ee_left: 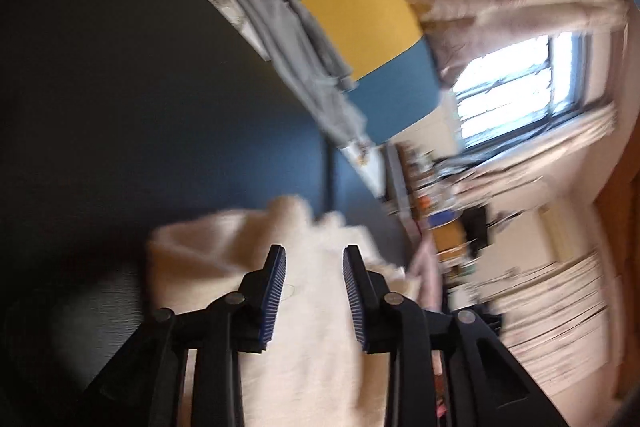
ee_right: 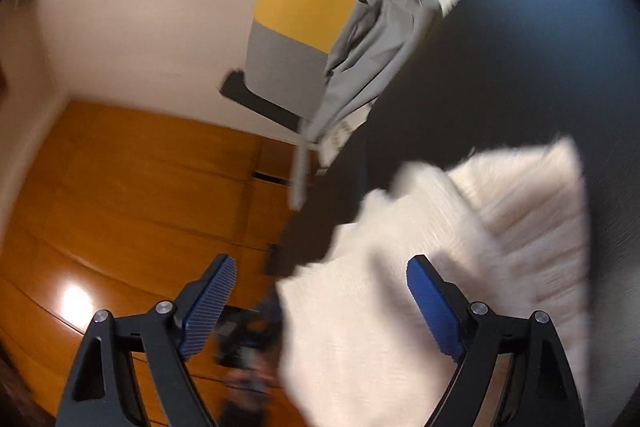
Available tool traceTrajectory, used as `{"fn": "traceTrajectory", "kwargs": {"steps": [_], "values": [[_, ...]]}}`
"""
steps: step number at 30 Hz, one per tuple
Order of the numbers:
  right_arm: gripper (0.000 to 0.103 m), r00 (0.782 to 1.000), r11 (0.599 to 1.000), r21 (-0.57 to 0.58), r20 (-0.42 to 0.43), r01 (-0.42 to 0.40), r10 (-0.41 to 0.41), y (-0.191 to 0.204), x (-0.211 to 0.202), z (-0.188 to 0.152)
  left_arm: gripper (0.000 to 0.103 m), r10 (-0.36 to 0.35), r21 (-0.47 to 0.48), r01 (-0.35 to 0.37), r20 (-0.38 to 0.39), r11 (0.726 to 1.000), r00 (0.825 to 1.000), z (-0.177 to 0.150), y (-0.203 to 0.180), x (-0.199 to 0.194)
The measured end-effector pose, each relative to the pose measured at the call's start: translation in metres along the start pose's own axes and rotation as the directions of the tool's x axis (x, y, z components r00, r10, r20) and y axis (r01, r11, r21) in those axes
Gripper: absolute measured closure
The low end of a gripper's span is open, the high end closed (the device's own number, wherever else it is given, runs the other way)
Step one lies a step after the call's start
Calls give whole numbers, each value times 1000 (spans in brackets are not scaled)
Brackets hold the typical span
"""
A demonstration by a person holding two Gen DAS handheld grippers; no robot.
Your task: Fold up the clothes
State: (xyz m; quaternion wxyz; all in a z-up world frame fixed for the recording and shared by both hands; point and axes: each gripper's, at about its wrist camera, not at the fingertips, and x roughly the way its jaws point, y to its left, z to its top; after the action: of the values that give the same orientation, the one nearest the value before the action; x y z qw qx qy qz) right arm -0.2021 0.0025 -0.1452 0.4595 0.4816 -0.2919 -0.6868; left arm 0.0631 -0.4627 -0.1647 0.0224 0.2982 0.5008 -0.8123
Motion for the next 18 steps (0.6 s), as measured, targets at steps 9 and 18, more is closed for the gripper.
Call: {"fn": "traceTrajectory", "kwargs": {"steps": [9,18], "values": [[46,870,808,-407,-62,426,-490,7,31,17,62,-21,60,23,-32,998,999,-8,11,-3],[91,773,645,-603,-73,469,-630,15,84,2,55,31,220,-5,-115,976,993,-3,-17,20]]}}
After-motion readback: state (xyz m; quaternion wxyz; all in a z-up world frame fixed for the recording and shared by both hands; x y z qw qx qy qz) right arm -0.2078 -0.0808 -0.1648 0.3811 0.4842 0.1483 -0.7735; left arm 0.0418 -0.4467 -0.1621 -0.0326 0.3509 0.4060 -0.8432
